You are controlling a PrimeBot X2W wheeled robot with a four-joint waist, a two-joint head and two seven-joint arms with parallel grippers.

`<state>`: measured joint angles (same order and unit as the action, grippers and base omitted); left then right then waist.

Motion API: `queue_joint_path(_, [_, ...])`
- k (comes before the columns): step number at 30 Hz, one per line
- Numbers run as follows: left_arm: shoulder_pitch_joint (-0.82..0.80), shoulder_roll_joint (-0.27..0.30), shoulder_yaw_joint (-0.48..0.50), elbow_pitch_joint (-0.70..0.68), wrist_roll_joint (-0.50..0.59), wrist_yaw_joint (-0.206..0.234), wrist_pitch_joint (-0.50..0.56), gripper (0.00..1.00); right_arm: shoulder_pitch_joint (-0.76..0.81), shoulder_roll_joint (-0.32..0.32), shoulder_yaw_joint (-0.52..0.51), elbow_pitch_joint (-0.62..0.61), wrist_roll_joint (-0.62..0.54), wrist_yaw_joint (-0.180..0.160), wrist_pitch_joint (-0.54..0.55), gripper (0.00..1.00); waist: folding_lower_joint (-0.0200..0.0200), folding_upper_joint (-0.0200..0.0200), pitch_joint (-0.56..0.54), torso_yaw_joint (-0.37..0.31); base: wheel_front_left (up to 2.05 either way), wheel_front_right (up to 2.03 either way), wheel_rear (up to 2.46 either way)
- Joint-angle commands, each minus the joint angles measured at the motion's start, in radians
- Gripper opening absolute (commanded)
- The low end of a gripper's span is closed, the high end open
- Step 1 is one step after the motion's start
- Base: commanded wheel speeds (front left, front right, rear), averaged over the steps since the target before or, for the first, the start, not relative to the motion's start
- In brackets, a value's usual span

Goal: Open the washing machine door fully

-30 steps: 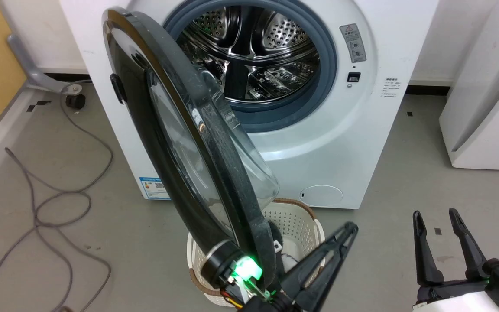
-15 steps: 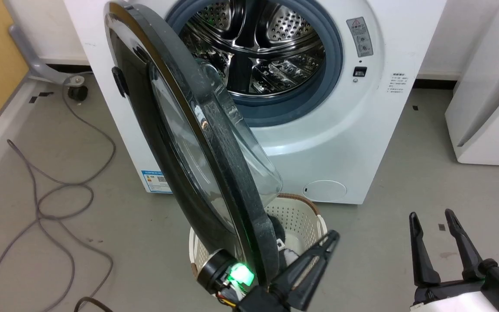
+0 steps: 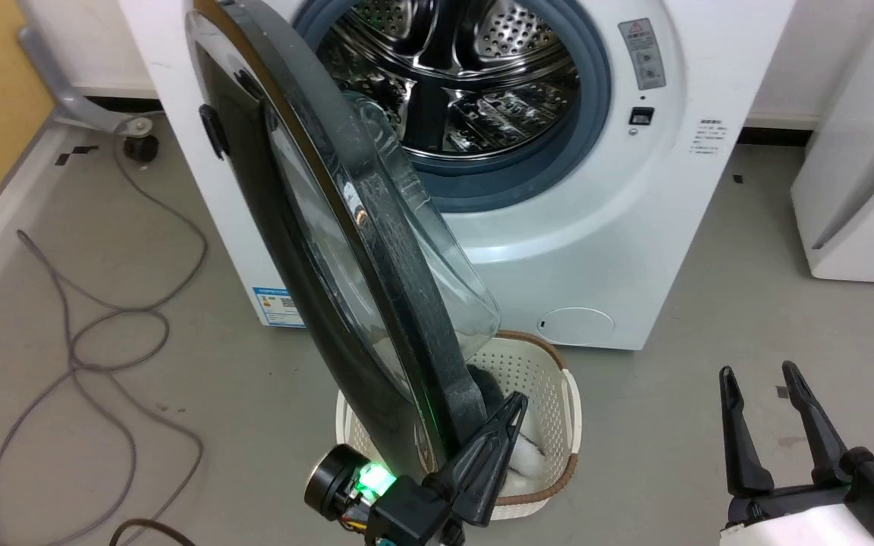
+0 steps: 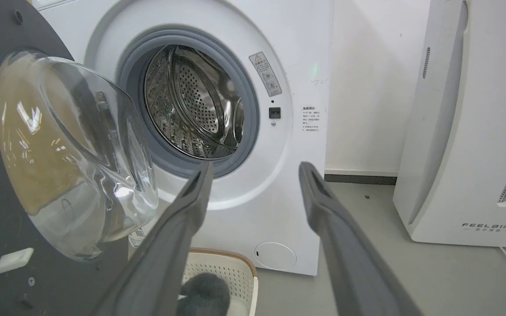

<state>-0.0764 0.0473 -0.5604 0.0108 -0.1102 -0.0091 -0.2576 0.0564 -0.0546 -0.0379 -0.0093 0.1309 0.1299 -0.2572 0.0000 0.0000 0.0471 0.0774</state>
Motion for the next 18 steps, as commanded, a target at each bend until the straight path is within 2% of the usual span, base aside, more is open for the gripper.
queue_joint_path(1, [0.021, 0.003, 0.015, 0.005, -0.003, 0.007, -0.004, 0.0, -0.014, 0.004, 0.0, 0.003, -0.01, 0.001, -0.005, 1.0, 0.0, 0.0, 0.0, 0.008, 0.0, 0.0, 0.0])
queue_joint_path(18, [0.116, 0.003, 0.068, -0.036, 0.018, 0.001, -0.004, 0.0, -0.003, 0.004, -0.003, 0.012, -0.004, 0.001, -0.005, 1.0, 0.0, 0.0, -0.014, 0.137, 0.0, 0.0, 0.0])
